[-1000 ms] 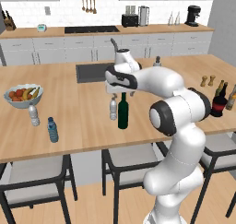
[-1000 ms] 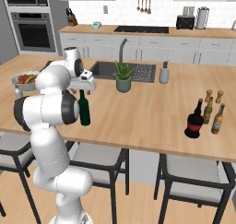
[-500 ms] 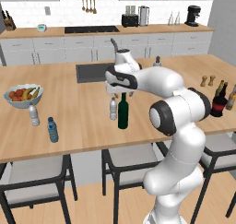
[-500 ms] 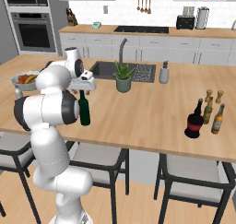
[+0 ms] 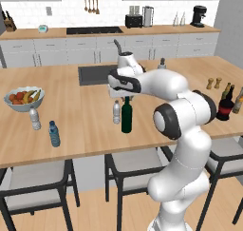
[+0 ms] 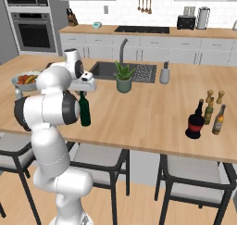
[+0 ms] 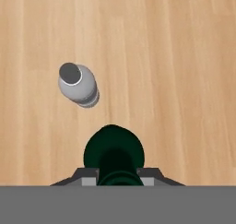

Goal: Move the plastic bottles in the middle to the plastics group, and the glass bottles in the middle to the glass group.

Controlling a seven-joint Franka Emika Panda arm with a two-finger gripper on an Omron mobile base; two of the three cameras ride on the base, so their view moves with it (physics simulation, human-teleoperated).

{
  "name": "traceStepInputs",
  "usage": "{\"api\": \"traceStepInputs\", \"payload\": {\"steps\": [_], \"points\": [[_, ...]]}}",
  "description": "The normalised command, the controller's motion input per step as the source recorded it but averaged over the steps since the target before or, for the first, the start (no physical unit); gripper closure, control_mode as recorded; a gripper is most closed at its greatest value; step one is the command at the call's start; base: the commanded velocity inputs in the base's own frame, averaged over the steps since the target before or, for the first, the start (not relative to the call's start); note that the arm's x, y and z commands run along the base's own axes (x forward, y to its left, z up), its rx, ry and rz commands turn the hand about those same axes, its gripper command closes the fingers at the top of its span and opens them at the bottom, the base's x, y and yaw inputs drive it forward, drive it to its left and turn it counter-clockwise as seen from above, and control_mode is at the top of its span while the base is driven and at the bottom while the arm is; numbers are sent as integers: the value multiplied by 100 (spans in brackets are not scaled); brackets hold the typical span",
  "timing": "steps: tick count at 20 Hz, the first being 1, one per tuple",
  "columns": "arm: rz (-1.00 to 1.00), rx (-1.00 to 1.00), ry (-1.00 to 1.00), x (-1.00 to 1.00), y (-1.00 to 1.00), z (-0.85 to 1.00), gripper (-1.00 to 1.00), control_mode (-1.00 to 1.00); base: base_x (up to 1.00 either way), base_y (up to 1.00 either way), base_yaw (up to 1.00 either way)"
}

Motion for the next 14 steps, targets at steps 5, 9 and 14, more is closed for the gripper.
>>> {"api": "traceStepInputs", "payload": {"steps": [5,9,14], "points": [[19,0,-4,-29,-17,5,100,-100,0,0,0],[8,0,-3,-71,-49,41,100,-100,0,0,0],[0,0,-3,-85,-76,32,100,-100,0,0,0]]}}
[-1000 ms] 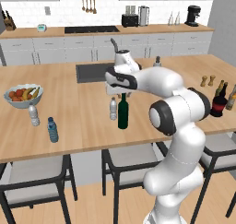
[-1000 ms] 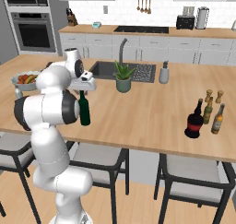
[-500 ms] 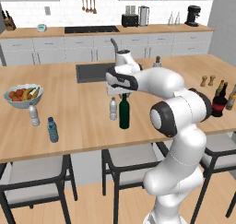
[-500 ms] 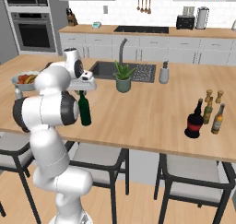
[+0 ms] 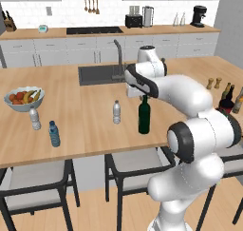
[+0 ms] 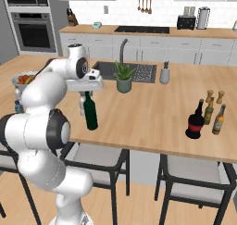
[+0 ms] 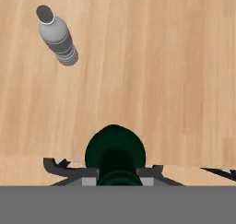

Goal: Move the plastic bottles in the middle to the plastics group, and the glass bottles in the middle to the glass group.

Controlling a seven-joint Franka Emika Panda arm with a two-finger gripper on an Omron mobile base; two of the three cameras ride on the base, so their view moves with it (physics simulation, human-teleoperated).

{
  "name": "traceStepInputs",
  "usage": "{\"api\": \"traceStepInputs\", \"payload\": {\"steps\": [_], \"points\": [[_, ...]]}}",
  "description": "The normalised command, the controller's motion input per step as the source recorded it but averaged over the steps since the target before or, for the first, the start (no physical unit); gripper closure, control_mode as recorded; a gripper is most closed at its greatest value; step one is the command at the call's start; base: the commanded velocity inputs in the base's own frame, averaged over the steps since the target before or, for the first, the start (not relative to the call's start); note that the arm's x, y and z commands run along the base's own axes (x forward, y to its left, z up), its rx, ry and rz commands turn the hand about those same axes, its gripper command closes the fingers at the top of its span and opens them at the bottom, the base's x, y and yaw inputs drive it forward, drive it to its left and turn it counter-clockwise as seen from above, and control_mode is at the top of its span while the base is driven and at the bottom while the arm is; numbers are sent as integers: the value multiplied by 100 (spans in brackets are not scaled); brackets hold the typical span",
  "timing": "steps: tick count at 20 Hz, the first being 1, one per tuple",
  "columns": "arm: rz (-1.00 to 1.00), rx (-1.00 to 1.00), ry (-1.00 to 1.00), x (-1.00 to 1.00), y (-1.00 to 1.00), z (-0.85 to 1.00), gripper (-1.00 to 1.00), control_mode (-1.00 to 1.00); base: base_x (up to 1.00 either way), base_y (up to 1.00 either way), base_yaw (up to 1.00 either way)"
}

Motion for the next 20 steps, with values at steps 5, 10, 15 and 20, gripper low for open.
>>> {"api": "traceStepInputs", "payload": {"steps": [5,10,15,20], "points": [[-5,0,-2,-64,-93,17,100,-100,0,0,0],[-10,-6,-2,-23,-94,11,100,-100,0,0,0],[-10,-5,1,-2,-98,15,100,-100,0,0,0],[-15,-3,7,20,-90,18,100,-100,0,0,0]]}}
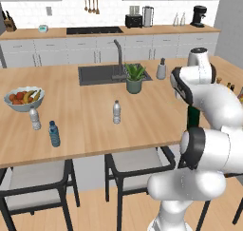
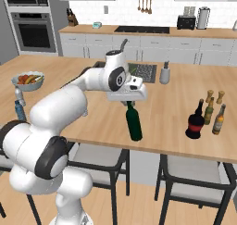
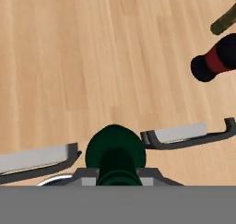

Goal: Move the plastic bottles in the middle to the plastics group, and the glass bottles in the middle to the glass group.

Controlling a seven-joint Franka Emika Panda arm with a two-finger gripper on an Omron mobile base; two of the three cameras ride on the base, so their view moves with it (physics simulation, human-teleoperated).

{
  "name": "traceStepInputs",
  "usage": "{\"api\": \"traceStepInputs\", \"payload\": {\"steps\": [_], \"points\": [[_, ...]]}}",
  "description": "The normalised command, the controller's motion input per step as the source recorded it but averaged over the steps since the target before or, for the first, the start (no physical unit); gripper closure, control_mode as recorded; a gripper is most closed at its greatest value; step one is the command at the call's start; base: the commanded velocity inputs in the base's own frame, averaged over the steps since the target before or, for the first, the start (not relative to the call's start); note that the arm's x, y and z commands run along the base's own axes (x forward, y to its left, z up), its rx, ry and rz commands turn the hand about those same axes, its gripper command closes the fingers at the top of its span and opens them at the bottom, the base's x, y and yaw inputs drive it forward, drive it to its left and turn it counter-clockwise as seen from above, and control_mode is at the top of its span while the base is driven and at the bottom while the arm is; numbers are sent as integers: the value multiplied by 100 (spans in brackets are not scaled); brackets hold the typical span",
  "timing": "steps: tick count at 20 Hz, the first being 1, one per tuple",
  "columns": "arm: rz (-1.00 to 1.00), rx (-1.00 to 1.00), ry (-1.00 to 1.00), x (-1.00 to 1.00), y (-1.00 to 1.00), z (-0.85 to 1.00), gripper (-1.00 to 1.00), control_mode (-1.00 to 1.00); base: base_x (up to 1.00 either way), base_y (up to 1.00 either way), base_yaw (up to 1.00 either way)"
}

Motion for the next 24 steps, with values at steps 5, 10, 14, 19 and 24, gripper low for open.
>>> {"api": "traceStepInputs", "payload": {"steps": [5,10,14,19,24], "points": [[-13,0,3,33,-87,8,100,-100,0,0,0],[-10,0,0,30,-79,0,100,-100,0,0,0],[-13,3,-2,22,-60,-13,100,-100,0,0,0],[-16,11,-10,36,-47,-14,100,-100,0,0,0],[-13,11,-11,40,-23,-25,100,-100,0,0,0]]}}
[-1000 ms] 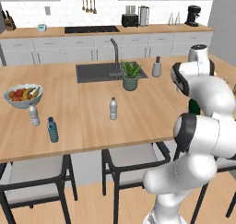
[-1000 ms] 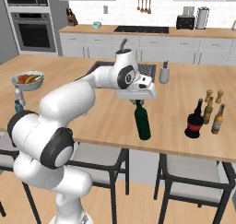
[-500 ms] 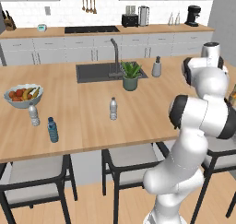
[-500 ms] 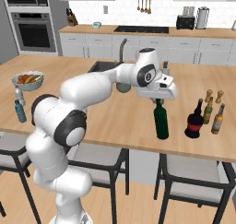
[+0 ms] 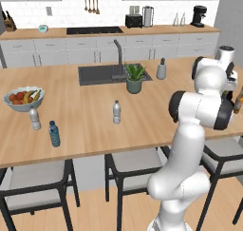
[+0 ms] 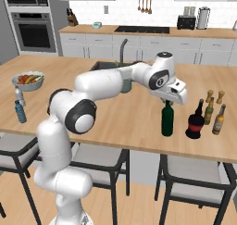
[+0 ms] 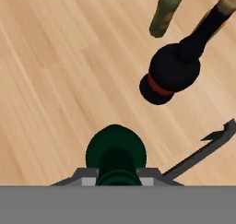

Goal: Move the plastic bottles in the middle to the plastics group, and the glass bottles in the middle to the glass group.

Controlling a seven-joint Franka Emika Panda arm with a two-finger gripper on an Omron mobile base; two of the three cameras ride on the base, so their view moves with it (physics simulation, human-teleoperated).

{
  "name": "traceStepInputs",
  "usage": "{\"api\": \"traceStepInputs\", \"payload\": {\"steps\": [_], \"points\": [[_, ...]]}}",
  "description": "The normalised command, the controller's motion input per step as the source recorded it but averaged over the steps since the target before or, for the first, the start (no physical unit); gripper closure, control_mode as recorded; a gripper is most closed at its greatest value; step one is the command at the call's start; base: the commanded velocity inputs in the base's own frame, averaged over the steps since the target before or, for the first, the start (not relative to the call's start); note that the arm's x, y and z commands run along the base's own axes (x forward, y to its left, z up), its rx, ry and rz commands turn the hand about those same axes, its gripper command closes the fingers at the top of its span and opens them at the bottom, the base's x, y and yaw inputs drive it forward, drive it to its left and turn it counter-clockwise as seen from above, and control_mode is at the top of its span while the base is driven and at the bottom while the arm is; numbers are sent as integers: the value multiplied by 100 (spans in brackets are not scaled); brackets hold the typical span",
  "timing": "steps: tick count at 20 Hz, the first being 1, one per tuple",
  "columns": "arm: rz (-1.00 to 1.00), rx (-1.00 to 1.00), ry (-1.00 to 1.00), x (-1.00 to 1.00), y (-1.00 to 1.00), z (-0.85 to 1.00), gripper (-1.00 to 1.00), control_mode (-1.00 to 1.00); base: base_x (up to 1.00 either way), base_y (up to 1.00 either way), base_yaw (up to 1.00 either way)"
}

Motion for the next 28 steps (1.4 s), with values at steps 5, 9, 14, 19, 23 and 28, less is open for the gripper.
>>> {"api": "traceStepInputs", "payload": {"steps": [5,9,14,19,23,28], "points": [[-14,3,-1,53,-15,-24,100,-100,0,0,0],[-13,0,0,47,-27,-12,100,-100,0,0,0],[-9,0,0,25,-27,-8,100,-100,0,0,0],[-5,2,0,17,-22,-19,100,-100,0,0,0],[-1,1,0,5,1,-47,100,-100,0,0,0],[0,0,0,3,8,-52,100,-100,0,0,0]]}}
